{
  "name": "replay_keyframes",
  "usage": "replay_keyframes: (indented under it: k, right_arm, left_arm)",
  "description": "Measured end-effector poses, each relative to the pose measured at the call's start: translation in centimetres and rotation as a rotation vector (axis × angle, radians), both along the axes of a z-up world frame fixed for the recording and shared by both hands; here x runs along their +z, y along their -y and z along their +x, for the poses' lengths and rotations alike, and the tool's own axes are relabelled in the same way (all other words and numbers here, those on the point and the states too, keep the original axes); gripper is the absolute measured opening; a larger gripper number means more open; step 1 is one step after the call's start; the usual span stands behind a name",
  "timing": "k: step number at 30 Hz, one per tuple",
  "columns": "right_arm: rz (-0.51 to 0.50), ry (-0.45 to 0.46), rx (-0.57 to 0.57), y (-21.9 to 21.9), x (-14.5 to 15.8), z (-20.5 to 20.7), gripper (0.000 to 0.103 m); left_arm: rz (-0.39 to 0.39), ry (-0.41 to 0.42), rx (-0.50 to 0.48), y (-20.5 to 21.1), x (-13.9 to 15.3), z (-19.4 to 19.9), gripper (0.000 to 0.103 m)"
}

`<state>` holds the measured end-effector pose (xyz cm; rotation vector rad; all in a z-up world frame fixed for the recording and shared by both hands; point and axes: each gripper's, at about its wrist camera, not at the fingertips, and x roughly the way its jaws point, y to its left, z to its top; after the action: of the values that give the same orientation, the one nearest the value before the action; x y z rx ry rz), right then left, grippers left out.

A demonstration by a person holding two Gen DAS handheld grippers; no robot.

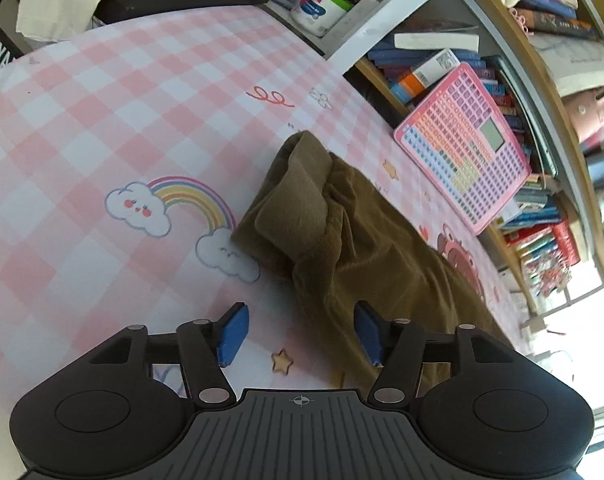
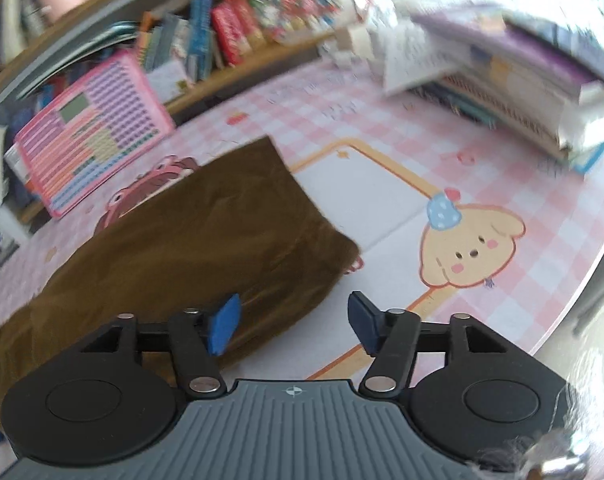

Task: Fold clothes
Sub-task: 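Lay the folded garment down and open both grippers, then grasp the trouser leg end with the left gripper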

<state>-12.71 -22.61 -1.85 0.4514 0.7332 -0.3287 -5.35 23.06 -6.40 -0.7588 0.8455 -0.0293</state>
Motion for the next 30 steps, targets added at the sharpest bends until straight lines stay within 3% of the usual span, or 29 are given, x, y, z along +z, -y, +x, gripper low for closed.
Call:
replay_keyframes:
  k: [4, 11, 19, 30]
  right_arm:
    - [-0.058, 0.016, 0.071, -2.9, 0.4, -0.6, 0.068]
    - [-0.09, -0.053, 0.179, -6.6, -0.6, -1.0, 0.076]
    - [-0.15, -0.098, 0.275, -9.1, -1.0, -0.6, 0.079]
    - [-0.249, -0.019, 0.441, -14.3, 0.0, 5.5, 0.079]
  left_arm:
    - [-0.003, 0.014, -0.017, 0.5, 0.4, -0.8, 0.06]
    - [0.036, 0.025, -0.067, 1.9, 0.8, -1.8, 0.063]
    - [-0.006, 0.012, -0.063, 1.7, -0.3, -2.1, 0.064]
    - [-0.209, -0.002, 0.108, -0.3, -2.0, 1.3, 0.064]
